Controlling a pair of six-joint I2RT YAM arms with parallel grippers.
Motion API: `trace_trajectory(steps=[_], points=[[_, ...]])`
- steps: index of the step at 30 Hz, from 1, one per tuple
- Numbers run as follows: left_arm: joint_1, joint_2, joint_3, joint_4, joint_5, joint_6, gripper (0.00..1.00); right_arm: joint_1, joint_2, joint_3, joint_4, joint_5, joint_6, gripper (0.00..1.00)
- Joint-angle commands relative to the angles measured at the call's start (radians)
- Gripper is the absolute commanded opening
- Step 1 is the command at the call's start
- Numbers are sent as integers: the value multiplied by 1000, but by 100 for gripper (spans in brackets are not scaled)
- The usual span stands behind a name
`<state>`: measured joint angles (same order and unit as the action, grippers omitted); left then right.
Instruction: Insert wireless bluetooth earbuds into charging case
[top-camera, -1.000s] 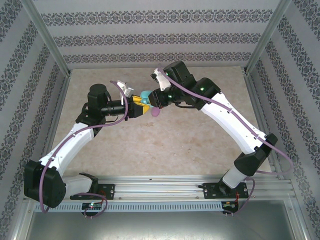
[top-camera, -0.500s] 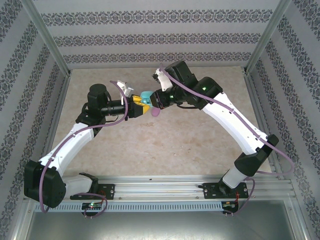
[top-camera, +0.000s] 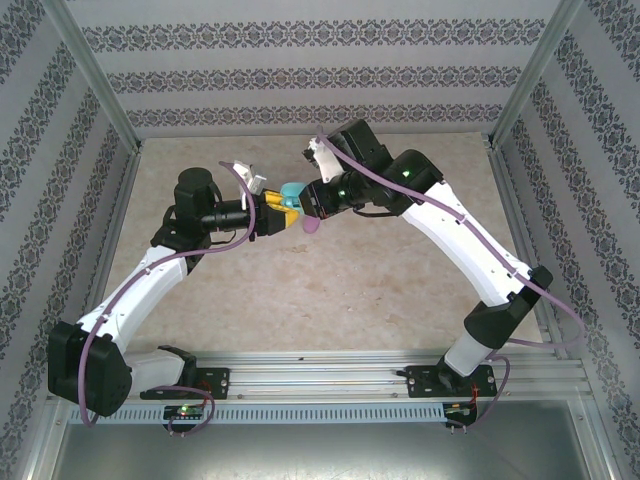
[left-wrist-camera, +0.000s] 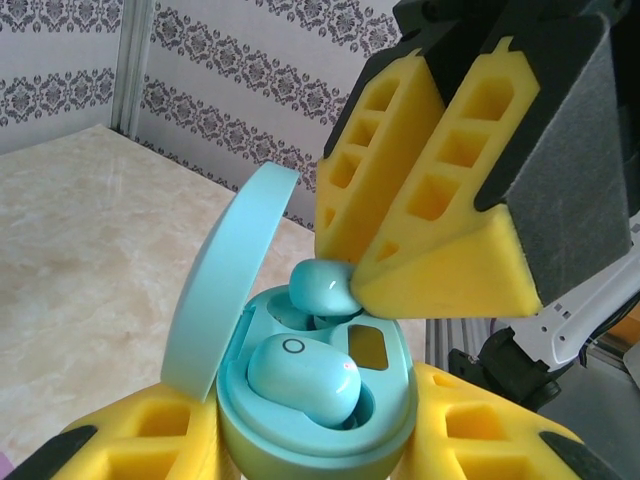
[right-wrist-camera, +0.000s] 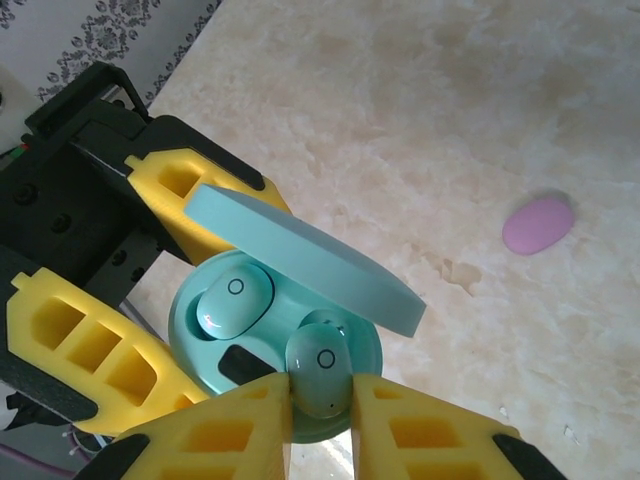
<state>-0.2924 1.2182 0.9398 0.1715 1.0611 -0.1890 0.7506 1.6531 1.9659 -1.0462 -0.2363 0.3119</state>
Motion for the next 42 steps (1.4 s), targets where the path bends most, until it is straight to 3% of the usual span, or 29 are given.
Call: trace_trajectory(steps=[1,5,17,20,26,42], points=[[0,-21,18,62,17,10,8,10,29,29,-39,-30,3,25],[1,-20,18,60,17,13,8,10,28,46,-42,-36,7,33],[1,-40,-3,73,17,53,8,-46,-56,99,-21,-76,75,38],[1,-52,-16,111,26,63,9,-104,-113,21,80,-116,132,47],[0,-64,-24,161,45,71,9,-209,-184,-216,399,-239,369,50],[1,-19,22,187,31,43,11,-185,-107,-286,502,-409,511,54]])
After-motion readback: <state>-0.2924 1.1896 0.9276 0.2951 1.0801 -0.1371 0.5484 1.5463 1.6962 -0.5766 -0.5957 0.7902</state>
